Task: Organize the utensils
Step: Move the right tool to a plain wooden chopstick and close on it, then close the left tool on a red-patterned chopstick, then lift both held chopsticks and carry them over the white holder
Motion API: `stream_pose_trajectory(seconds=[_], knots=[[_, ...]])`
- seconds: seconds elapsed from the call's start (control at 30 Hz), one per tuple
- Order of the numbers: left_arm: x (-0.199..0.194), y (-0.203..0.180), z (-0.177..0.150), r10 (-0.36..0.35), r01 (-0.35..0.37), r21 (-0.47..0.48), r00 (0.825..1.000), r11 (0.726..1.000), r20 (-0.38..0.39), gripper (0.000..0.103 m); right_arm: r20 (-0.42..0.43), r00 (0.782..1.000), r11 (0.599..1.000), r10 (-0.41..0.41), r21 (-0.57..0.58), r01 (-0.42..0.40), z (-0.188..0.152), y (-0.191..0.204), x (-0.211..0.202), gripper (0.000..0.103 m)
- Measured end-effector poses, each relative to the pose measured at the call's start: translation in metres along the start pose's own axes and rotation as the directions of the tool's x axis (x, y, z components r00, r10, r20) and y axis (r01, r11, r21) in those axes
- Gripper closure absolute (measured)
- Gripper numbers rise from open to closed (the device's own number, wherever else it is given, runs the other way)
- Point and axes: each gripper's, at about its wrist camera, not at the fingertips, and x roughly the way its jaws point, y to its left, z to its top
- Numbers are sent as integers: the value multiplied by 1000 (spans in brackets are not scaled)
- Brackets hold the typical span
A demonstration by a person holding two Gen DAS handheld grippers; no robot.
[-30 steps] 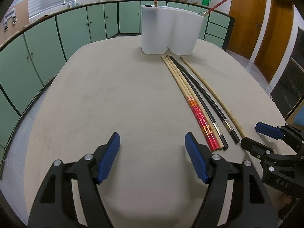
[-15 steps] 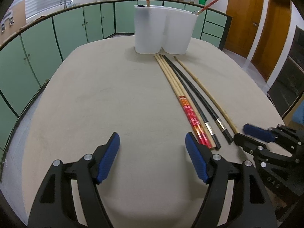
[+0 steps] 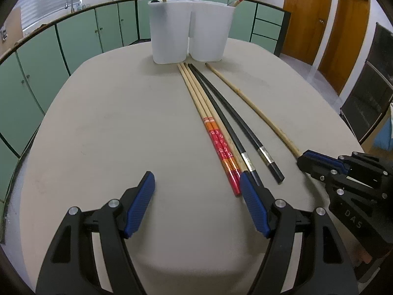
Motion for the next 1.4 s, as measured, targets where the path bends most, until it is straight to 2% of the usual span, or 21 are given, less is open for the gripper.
stream_pose_trajectory(seconds=[0.17, 0.57, 0.63, 0.73, 0.8, 1.07, 1.27, 1.4], knots=[[2, 1, 0, 38, -38, 8, 999, 999, -13, 32, 0, 1000, 1000, 16, 12, -16, 0, -3, 0, 96], [-1, 5, -1, 56, -56, -8, 998, 998, -10, 33, 0, 1000, 1000, 16, 8, -16, 0, -1, 0, 95], [-1, 2, -1, 55, -55, -7, 998, 998, -5, 37, 0, 1000, 1000, 12, 3, -12, 0, -1, 0, 95], [-3, -1, -2, 38, -38, -3, 999, 999, 2, 51, 0, 1000, 1000, 12, 4, -12, -1, -1, 0, 95], [-4, -4, -2, 22, -22, -7, 1000, 1000, 6, 64, 0, 1000, 1000, 8, 1, -8, -1, -1, 0, 95], [-4, -13, -4, -3, 2, 6, 1000, 1000, 10, 95, 4, 1000, 1000, -5, 3, 5, -1, 2, 1, 96], [-7, -10, -4, 3, -3, -8, 1000, 1000, 16, 96, 16, 1000, 1000, -4, 4, 4, -1, 3, -3, 96], [-22, -5, -2, 21, -21, 2, 999, 1000, 49, 97, 47, 999, 1000, -2, 10, 2, 1, 1, -12, 96]])
